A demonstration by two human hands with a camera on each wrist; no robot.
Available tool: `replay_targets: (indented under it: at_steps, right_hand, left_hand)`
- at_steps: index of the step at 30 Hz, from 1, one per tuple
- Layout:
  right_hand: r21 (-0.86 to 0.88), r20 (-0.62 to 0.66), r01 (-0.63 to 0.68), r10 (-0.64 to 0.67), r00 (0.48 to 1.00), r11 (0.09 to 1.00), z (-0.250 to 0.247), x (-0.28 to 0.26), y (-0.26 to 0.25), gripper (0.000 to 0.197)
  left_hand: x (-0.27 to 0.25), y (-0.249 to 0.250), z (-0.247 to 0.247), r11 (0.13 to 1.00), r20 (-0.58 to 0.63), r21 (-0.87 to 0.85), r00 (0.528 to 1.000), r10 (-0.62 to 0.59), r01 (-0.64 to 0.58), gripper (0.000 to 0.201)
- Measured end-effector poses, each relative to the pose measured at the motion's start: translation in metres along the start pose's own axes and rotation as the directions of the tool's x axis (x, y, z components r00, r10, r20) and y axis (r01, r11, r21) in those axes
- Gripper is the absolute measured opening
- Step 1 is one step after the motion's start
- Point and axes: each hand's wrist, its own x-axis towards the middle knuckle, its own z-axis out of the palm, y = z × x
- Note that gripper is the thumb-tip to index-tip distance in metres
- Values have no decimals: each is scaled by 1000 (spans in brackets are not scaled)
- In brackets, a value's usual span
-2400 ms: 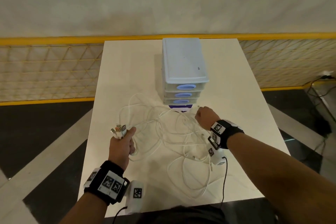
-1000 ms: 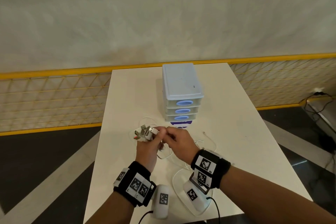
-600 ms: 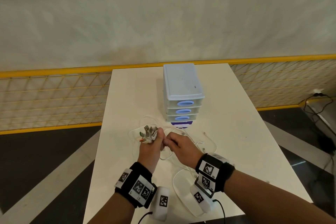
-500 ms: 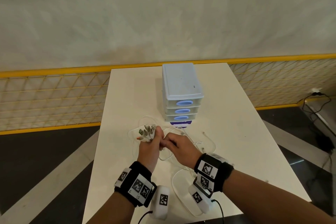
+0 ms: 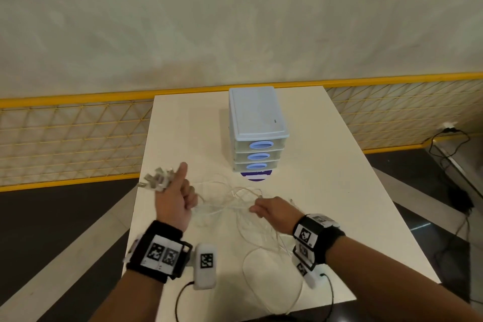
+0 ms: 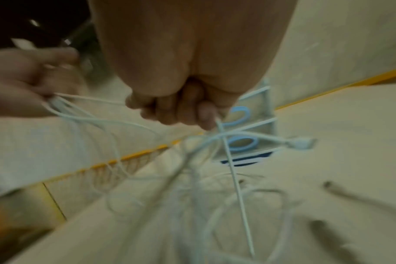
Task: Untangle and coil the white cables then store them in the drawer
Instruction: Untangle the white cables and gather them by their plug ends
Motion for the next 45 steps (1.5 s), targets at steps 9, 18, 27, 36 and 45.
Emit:
replay_targets:
  at_steps: [9, 18, 27, 36, 45]
  right_hand:
    - [-89, -160, -330, 314, 936, 940, -52, 2, 68, 32]
    - [-73, -262, -2, -17, 965, 997, -26, 21, -34, 22]
    - [-168, -125, 71, -93, 988, 983, -19, 9, -35, 23]
    - [-110, -103, -277, 266, 958, 955, -35, -4, 59, 23]
    - [-76, -346, -125, 91, 934, 989, -36, 9, 18, 27]
  left_hand:
    - [16, 40, -41, 981, -263, 88, 946, 189, -171, 42]
    - [-8, -36, 20, 840, -88, 542, 995, 40, 14, 24]
    - [-9, -48, 37, 927, -172, 372, 985, 23, 44, 21]
    - [15, -10, -18, 949, -407, 314, 901, 148, -14, 21]
    - [4, -19, 9, 702, -178, 710, 978, 107, 53, 33]
